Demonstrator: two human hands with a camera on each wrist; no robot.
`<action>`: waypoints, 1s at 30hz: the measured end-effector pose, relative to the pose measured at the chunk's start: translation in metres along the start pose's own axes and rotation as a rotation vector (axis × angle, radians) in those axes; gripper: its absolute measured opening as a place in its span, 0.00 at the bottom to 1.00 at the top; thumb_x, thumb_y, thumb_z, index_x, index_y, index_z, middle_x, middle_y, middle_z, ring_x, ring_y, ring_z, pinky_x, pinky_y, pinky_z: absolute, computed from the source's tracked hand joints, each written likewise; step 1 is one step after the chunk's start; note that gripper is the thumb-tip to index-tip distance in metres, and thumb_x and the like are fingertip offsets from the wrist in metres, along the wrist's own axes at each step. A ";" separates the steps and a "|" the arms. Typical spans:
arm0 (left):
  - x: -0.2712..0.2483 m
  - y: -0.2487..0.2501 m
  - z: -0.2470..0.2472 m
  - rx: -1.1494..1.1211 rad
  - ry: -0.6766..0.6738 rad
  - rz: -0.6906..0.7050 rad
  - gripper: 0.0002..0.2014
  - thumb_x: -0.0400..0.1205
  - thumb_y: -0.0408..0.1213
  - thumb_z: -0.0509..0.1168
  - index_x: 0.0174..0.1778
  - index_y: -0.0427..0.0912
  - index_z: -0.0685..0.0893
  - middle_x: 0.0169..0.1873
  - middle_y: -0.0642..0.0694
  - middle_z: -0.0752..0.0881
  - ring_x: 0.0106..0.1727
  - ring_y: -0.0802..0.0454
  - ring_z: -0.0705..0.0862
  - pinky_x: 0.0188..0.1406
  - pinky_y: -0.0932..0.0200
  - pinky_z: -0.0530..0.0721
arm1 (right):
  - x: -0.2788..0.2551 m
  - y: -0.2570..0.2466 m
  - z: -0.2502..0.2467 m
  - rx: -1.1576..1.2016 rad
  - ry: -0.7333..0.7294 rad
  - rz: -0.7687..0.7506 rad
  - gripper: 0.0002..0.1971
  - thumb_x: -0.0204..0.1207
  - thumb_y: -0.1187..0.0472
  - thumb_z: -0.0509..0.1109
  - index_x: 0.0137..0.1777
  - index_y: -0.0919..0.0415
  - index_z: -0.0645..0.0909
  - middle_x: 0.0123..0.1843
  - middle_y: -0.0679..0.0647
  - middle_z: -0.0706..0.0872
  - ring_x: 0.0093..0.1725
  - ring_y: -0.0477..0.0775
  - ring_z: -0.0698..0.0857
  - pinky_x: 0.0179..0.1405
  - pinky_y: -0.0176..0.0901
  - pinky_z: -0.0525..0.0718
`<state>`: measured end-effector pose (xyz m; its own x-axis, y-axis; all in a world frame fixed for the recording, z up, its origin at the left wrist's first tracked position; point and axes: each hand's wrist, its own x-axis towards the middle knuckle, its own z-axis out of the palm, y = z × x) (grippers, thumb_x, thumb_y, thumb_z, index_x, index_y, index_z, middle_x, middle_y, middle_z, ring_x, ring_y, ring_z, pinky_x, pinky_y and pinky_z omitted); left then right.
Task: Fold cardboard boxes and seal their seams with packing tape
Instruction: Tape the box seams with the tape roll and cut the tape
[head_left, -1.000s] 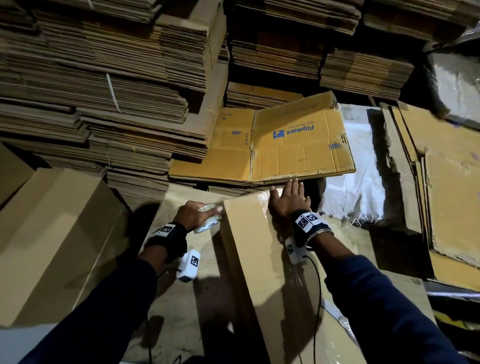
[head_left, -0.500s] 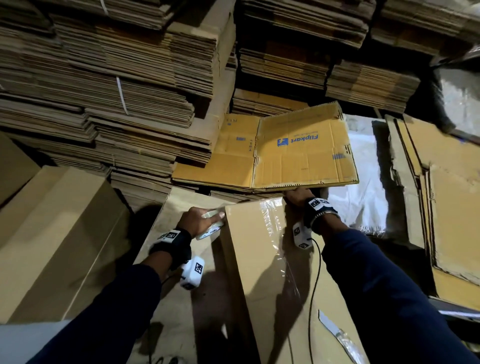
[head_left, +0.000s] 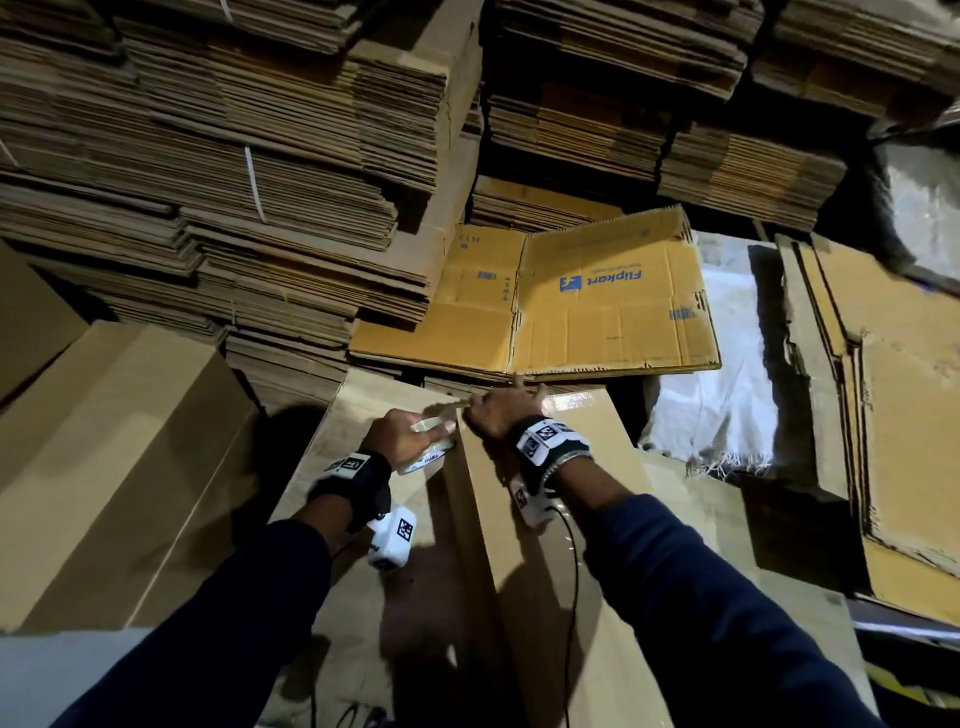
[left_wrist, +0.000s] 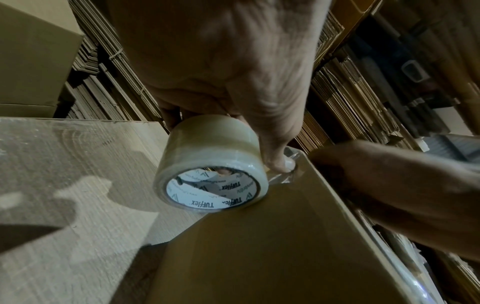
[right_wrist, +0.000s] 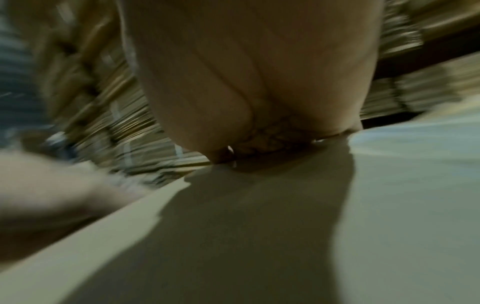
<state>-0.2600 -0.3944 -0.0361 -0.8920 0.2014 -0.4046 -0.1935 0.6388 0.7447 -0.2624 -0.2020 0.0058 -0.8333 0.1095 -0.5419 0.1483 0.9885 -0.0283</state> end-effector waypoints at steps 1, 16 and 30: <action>0.001 0.000 0.000 0.015 -0.008 -0.003 0.22 0.80 0.59 0.77 0.28 0.46 0.87 0.24 0.51 0.84 0.34 0.48 0.84 0.30 0.58 0.72 | -0.004 -0.013 -0.002 -0.014 -0.023 -0.019 0.32 0.89 0.39 0.45 0.63 0.58 0.86 0.82 0.60 0.77 0.91 0.70 0.47 0.81 0.89 0.42; -0.004 -0.010 -0.002 0.205 -0.010 0.095 0.25 0.85 0.66 0.66 0.39 0.46 0.87 0.43 0.38 0.88 0.51 0.37 0.88 0.41 0.53 0.72 | -0.069 0.033 -0.034 0.695 0.211 -0.204 0.13 0.89 0.47 0.67 0.63 0.53 0.86 0.54 0.48 0.87 0.51 0.50 0.86 0.48 0.42 0.85; 0.014 0.000 -0.014 0.146 -0.081 0.211 0.23 0.84 0.56 0.73 0.69 0.45 0.85 0.67 0.40 0.87 0.65 0.42 0.85 0.58 0.54 0.80 | -0.270 0.203 0.079 0.245 -0.247 0.398 0.20 0.67 0.47 0.86 0.55 0.44 0.83 0.54 0.47 0.89 0.53 0.52 0.90 0.54 0.49 0.90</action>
<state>-0.2783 -0.4017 -0.0348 -0.8699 0.3961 -0.2940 0.0592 0.6755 0.7350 0.0346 -0.0394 0.0793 -0.5409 0.4147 -0.7317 0.5726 0.8188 0.0408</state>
